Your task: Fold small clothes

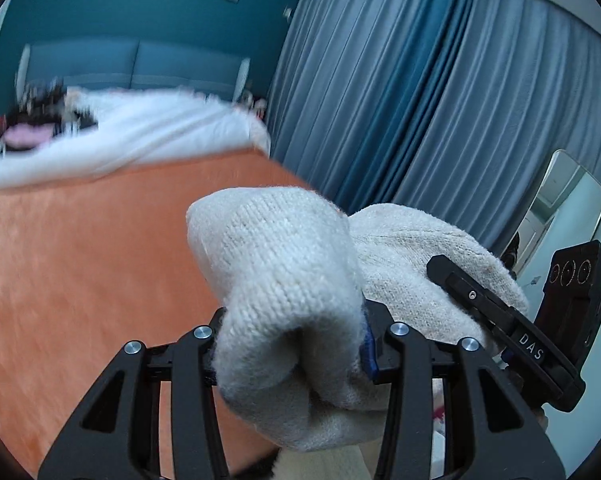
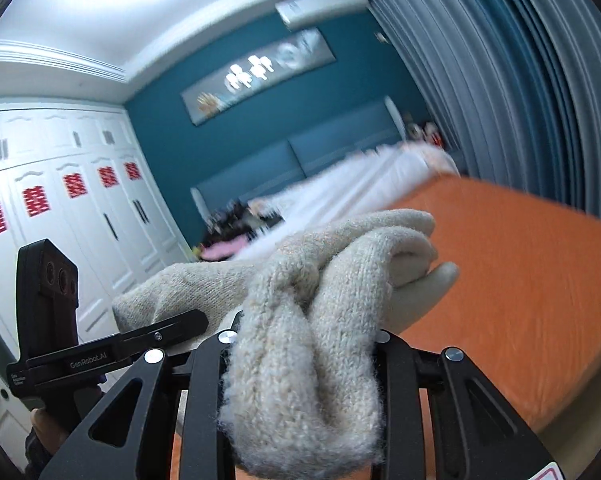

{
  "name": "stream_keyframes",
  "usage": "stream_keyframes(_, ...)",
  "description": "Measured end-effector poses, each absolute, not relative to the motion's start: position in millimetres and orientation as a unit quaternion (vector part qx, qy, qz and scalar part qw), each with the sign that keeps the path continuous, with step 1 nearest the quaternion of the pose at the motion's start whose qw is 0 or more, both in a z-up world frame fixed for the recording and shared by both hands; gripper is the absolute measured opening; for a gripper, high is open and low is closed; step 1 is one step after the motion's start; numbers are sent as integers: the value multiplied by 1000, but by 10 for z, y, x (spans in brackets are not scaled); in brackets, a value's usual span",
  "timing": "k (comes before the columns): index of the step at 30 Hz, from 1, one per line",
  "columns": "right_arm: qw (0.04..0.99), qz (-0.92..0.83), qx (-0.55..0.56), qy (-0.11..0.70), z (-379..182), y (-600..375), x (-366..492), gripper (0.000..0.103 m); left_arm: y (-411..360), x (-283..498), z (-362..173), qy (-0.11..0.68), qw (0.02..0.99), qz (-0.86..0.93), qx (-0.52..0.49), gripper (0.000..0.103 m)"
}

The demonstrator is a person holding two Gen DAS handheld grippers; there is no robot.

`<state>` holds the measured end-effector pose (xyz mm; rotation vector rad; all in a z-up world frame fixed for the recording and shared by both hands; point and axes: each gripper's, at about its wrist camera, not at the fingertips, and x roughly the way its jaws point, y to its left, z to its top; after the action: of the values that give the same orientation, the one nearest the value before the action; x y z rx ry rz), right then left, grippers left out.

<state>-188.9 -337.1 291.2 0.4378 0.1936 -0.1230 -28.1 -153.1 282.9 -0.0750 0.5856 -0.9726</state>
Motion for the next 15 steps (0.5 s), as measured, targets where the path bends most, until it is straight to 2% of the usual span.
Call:
stream_keyframes(5, 984, -12, 177, 19, 3605, -3030, -1619, 27, -997, -298, 3571, 173, 882, -437, -27, 43)
stream_keyframes(9, 987, 29, 155, -27, 3948, -2697, -1384, 27, -510, -195, 3925, 116, 898, -422, -30, 43)
stream_keyframes(12, 987, 51, 151, -28, 3947, -2496, -1122, 28, -142, -55, 3964, 87, 909, -408, -29, 44)
stream_keyframes(15, 981, 64, 178, 30, 3446, -2367, -676, 28, 161, 231, 3583, 112, 915, -387, -25, 49)
